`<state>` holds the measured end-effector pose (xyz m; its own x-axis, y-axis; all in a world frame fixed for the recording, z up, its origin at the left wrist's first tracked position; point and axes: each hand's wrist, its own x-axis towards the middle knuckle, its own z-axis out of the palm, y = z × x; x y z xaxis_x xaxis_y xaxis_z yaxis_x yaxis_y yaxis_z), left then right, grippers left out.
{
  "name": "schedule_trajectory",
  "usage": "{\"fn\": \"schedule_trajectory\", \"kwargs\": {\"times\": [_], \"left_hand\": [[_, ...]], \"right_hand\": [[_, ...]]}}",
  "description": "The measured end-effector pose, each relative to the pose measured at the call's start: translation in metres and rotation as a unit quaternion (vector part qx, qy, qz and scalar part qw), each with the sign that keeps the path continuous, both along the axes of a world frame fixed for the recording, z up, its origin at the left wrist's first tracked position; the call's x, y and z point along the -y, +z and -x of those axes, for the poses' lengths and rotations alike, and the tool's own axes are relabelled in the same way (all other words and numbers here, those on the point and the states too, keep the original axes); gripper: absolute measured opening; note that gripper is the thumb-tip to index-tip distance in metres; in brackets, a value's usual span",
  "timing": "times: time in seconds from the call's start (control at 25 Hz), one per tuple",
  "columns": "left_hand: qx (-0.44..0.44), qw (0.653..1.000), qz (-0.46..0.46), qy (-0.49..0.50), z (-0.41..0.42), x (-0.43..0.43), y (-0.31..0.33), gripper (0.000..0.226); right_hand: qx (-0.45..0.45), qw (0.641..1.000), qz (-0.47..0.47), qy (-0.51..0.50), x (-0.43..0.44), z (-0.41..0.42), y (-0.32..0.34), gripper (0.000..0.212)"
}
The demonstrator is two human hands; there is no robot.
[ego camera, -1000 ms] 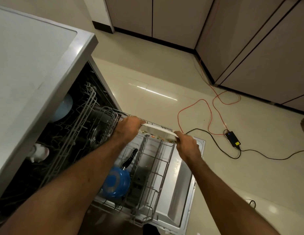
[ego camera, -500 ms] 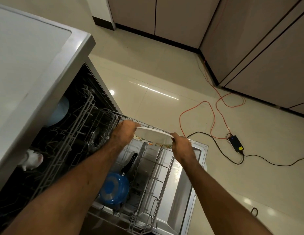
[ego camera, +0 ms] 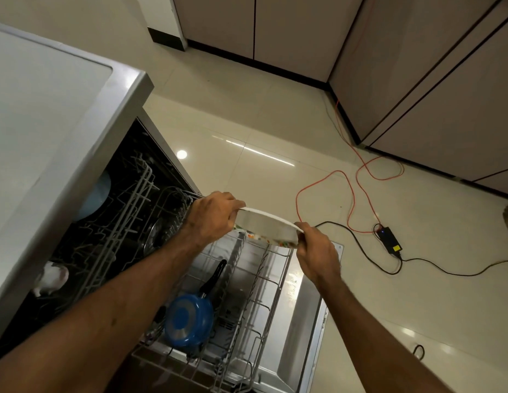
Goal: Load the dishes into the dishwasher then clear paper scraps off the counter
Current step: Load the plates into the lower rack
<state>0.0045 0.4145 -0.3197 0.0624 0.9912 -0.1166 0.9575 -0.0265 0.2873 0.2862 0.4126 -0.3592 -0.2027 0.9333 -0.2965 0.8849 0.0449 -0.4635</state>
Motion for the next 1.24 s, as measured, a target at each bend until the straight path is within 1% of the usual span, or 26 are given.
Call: {"fn": "schedule_trajectory", "kwargs": {"times": [0.08,0.16,0.36,0.52,0.64,0.72,0.8,0.88,0.96,1.04,1.16,1.24], "left_hand": [[-0.003,1.0,-0.001,-0.009,-0.001,-0.005,0.005,0.028],[0.001,1.0,0.012,0.005,-0.002,-0.007,0.005,0.029],[-0.013,0.997,0.075,0.021,-0.002,-0.003,-0.008,0.03],[0.019,0.989,0.126,0.078,0.002,-0.004,-0.034,0.035],[0.033,0.977,0.183,0.105,0.007,-0.004,-0.051,0.048],[0.049,0.968,0.224,0.106,0.007,-0.001,-0.056,0.061],[0.069,0.961,0.245,0.106,0.005,0.002,-0.057,0.076],[0.081,0.96,0.245,0.111,0.004,0.006,-0.058,0.086],[0.079,0.959,0.252,0.105,0.004,0.007,-0.057,0.092],[0.073,0.958,0.26,0.095,0.002,0.008,-0.052,0.097],[0.059,0.959,0.266,0.074,-0.001,0.011,-0.034,0.096],[0.036,0.966,0.251,0.052,-0.002,0.018,-0.014,0.093]], "right_hand": [[0.002,1.0,-0.001,0.002,0.0,-0.002,0.004,0.037],[0.001,1.0,0.002,-0.001,0.001,0.001,0.004,0.038],[-0.003,1.0,0.016,-0.008,0.006,0.005,-0.009,0.036],[-0.05,0.997,0.047,-0.034,0.008,0.017,-0.018,0.03],[-0.064,0.995,0.067,-0.036,0.004,0.03,-0.024,0.031],[-0.064,0.994,0.077,-0.032,0.002,0.038,-0.026,0.032],[-0.054,0.994,0.089,-0.033,0.003,0.043,-0.029,0.032],[-0.041,0.993,0.099,-0.042,0.005,0.045,-0.032,0.038],[-0.028,0.992,0.111,-0.05,0.006,0.043,-0.032,0.05],[-0.015,0.99,0.128,-0.059,0.006,0.038,-0.024,0.055],[-0.018,0.99,0.127,-0.065,0.008,0.033,-0.005,0.053],[-0.029,0.992,0.109,-0.055,0.015,0.037,0.014,0.061]]}}
